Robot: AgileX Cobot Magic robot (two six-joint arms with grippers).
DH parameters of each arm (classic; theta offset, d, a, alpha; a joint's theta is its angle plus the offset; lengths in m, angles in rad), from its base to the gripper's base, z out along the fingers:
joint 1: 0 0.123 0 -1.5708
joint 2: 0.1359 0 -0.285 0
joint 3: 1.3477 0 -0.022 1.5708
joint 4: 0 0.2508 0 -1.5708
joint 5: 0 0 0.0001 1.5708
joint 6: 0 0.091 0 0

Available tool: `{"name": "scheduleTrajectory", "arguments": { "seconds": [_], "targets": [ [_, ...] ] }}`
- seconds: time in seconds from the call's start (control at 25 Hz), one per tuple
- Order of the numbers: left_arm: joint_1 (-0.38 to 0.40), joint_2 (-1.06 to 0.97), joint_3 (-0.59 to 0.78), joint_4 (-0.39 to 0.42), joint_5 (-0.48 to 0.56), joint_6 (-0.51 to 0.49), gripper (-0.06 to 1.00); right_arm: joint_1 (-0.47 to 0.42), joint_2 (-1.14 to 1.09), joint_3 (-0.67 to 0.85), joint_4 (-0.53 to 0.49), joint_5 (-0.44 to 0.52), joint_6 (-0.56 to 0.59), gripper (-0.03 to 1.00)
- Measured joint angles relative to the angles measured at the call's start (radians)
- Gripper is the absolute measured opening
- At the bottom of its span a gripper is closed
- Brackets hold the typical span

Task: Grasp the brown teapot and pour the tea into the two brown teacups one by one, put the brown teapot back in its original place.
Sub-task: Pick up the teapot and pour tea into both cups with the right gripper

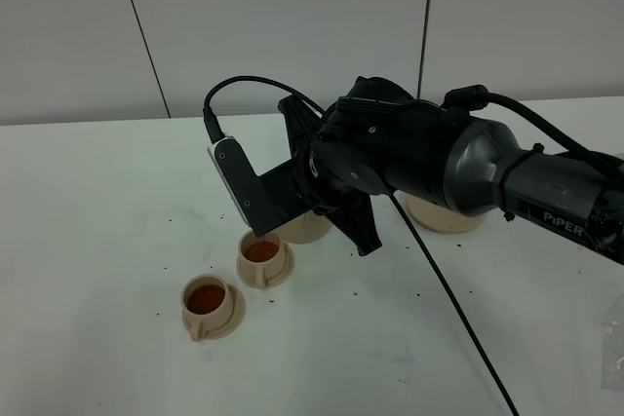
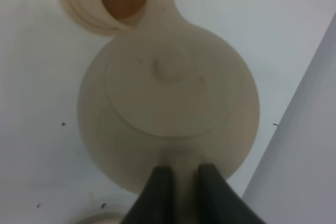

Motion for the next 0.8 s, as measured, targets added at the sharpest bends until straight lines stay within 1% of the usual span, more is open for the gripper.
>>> {"name": "scheduleTrajectory", "arguments": {
  "seconds": [0.8],
  "targets": [
    [0.0, 0.0, 0.0, 0.0, 0.0, 0.0, 0.23, 0.0, 0.0, 0.0, 0.001, -0.002, 0.0, 0.1]
  ]
}}
